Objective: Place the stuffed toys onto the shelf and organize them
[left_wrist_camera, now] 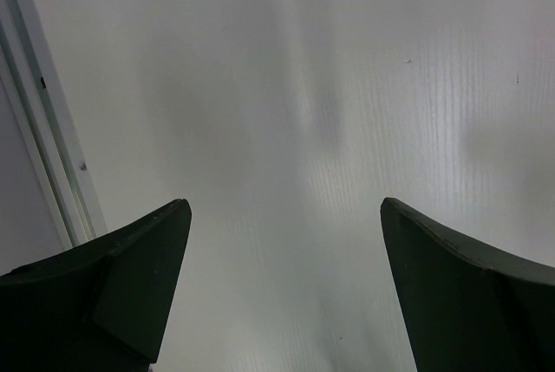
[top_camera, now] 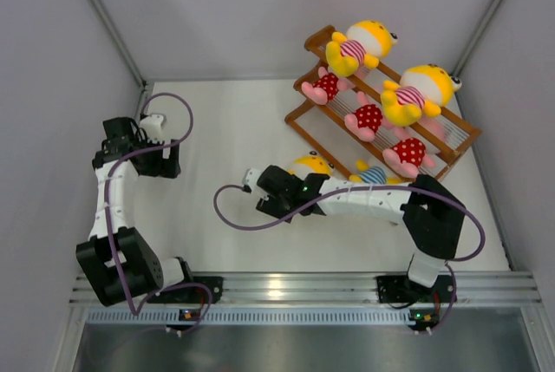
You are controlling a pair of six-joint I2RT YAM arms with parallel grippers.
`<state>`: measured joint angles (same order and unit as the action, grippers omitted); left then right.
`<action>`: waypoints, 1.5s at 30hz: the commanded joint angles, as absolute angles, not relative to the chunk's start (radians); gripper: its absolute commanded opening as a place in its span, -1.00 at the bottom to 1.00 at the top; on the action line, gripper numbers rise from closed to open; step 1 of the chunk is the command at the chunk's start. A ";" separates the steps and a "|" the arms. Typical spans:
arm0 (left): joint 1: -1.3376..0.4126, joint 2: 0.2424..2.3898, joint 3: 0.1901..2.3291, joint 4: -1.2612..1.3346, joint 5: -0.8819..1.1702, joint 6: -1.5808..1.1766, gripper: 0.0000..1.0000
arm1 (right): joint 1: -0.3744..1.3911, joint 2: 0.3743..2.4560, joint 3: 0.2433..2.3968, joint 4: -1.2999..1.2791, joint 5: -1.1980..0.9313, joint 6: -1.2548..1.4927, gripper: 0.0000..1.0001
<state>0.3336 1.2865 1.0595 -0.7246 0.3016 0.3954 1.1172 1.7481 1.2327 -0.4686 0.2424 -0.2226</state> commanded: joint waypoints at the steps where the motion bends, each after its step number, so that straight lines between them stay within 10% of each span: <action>1: 0.342 1.256 1.083 -0.709 0.331 0.410 0.94 | 1.126 1.678 1.204 -0.420 0.317 -0.172 0.27; 11: 0.342 1.253 1.088 -0.709 0.339 0.410 0.94 | 1.108 1.773 1.187 -0.403 0.449 -0.161 0.30; 19: 0.342 1.253 1.091 -0.713 0.342 0.416 0.94 | 1.081 1.816 1.218 -0.449 0.405 -0.176 -1.00; 45: 0.342 1.261 1.094 -0.712 0.344 0.417 0.95 | 0.810 1.925 1.548 -0.529 0.588 -0.551 -1.00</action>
<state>0.3344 1.2846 1.0595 -0.7250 0.3244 0.4038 0.8486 1.8950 1.4952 -0.5819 0.6010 -0.4847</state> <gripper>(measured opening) 0.973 0.026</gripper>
